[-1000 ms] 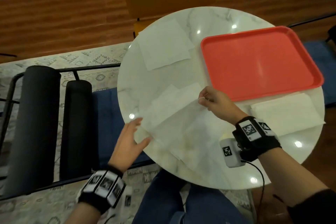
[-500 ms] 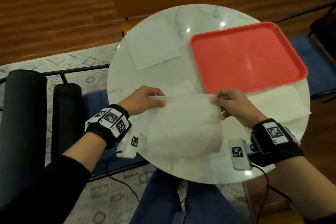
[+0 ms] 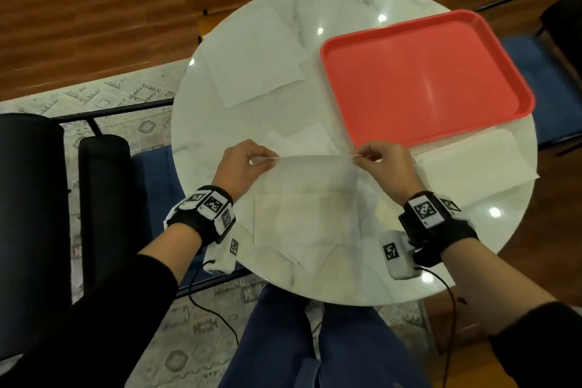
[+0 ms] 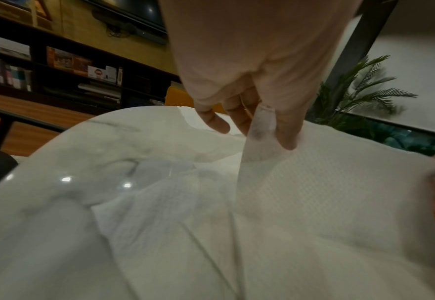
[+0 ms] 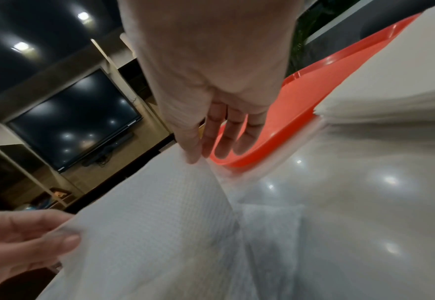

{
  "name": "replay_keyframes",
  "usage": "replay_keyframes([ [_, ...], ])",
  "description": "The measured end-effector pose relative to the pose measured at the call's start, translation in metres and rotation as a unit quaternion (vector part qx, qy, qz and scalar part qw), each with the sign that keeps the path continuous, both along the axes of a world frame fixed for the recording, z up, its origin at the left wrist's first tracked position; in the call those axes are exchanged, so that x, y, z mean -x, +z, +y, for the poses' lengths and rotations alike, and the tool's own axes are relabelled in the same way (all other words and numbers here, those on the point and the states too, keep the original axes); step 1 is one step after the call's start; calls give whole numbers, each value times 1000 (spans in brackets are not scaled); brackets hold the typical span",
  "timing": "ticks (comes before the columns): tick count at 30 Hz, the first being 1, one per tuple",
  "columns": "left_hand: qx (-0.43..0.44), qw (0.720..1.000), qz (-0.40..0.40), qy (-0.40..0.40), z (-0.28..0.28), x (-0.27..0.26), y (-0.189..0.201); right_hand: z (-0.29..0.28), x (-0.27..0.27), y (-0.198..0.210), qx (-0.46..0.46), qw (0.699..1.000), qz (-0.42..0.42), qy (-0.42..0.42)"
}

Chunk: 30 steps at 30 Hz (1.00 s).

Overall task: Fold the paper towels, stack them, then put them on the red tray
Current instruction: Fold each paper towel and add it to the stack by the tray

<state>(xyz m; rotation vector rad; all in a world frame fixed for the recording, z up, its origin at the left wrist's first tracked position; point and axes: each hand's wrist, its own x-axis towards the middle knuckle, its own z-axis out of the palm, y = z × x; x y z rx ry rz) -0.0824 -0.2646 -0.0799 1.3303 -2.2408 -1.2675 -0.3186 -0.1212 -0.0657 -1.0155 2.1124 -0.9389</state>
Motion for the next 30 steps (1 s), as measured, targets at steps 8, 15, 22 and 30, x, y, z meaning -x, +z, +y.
replay_keyframes([
  [8, 57, 996, 40, -59, 48, -40, -11, 56, -14, -3, 19, 993, 77, 93],
  [15, 111, 979, -47, -164, 67, -55, -37, 81, -24, -35, -31, 965, 144, 216],
  [22, 118, 947, -184, -237, 71, -60, -21, 77, -30, -31, -80, 964, 168, 190],
  [30, 155, 936, -219, -229, 84, -11, -34, 39, -97, -36, -105, 945, 191, 242],
])
